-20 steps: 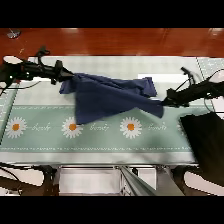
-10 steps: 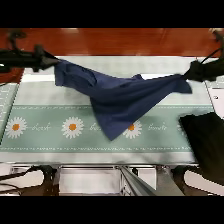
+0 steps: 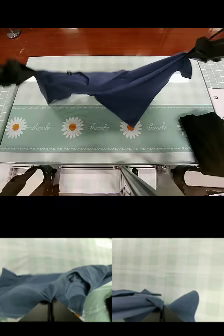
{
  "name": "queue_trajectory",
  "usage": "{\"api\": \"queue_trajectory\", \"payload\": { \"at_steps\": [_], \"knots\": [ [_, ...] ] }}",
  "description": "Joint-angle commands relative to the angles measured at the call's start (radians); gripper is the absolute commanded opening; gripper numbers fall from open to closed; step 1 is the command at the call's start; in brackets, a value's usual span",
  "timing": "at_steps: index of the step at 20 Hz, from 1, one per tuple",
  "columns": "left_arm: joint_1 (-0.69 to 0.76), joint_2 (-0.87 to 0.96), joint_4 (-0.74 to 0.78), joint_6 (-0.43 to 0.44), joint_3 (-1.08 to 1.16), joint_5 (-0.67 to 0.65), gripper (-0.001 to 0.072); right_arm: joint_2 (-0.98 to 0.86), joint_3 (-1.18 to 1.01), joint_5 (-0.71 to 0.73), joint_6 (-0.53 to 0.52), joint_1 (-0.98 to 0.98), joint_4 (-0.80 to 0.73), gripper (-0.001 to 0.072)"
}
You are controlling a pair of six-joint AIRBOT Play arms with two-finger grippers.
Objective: Fold the shirts.
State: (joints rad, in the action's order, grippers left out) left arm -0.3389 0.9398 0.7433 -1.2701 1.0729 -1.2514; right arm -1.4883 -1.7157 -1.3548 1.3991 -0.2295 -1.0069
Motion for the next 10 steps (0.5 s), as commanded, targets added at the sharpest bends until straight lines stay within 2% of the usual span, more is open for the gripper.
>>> {"api": "queue_trajectory", "payload": {
  "at_steps": [1, 5, 7, 10],
  "knots": [
    [-0.006, -0.088, 0.041, -0.010, -0.247, 0.116, 0.0029, -0.165, -0.064, 0.052, -0.001, 0.051, 0.014, 0.0015],
    [-0.005, 0.000, 0.040, 0.008, -0.393, 0.355, 0.0029, -0.353, -0.110, 0.120, 0.018, 0.124, 0.014, 0.0016],
    [-0.003, 0.093, 0.039, 0.042, -0.391, 0.418, 0.0029, -0.435, -0.148, 0.126, 0.042, 0.150, 0.014, 0.0016],
    [-0.003, 0.258, 0.034, 0.047, -0.381, 0.482, 0.0030, -0.499, -0.158, 0.145, 0.085, 0.163, 0.042, 0.0019]
  ]
}}
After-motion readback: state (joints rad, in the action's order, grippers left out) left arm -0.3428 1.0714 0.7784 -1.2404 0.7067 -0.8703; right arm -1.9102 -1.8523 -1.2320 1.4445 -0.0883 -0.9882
